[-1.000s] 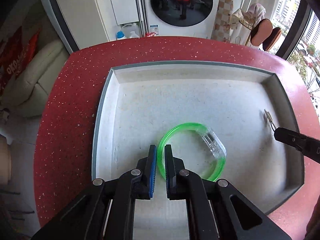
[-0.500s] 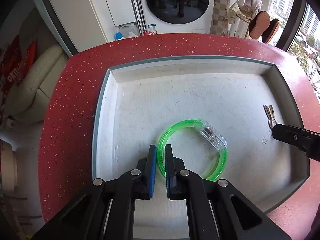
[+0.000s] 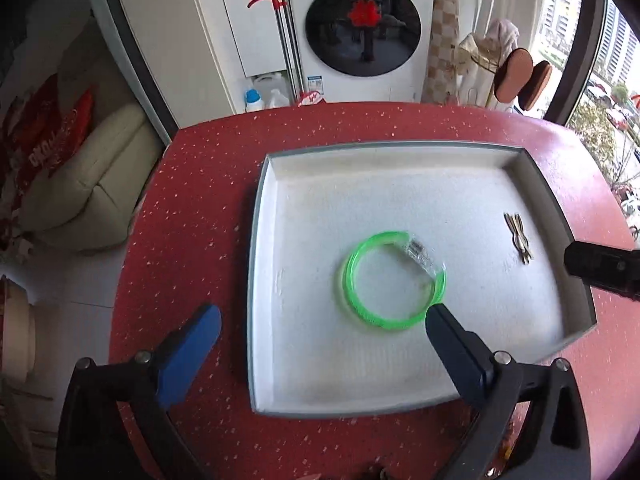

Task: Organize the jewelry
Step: 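Lower the bangle into the tray and open the left tool while the right tool releases the clip there, then move both open tools back over the remaining jewelry on the table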

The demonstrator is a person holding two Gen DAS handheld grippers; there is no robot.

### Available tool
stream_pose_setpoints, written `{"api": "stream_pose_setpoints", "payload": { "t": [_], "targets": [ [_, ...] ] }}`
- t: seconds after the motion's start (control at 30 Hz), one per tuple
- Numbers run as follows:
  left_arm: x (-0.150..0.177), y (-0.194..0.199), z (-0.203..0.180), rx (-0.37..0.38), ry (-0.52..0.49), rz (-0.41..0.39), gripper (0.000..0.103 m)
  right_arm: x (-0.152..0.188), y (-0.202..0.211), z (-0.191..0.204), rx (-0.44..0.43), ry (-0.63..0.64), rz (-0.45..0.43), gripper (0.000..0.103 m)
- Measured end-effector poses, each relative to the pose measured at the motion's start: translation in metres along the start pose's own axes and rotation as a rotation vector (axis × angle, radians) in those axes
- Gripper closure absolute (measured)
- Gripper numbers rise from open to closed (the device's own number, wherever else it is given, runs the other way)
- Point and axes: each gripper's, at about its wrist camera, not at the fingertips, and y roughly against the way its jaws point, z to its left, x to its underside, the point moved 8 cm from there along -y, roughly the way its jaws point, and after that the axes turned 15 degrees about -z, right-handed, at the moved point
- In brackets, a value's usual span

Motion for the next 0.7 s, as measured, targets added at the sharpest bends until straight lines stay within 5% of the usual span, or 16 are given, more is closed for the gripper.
{"api": "stream_pose_setpoints", "payload": {
  "t": [0.1,0.17,0.5,0.7],
  "targets": [
    [0.010,0.012,0.009,-0.015,-0.007,0.010,0.000,0.009,0.015,0.005,-0.033,-0.013,-0.023,0.013],
    [0.017,0.022,0.017,-0.022,0.000,0.010,0.000,0.015,0.025,0.009,-0.043,0.000,-0.033,0.000],
    [0.083,0.056,0.034,0.030,0.033,0.094,0.000,0.067,0.058,0.011,-0.054,-0.036,0.032,0.000],
    [0.118,0.063,0.031,0.055,-0.066,0.130,0.000,0.124,0.068,-0.005,0.032,-0.002,0.122,0.000]
  ]
}}
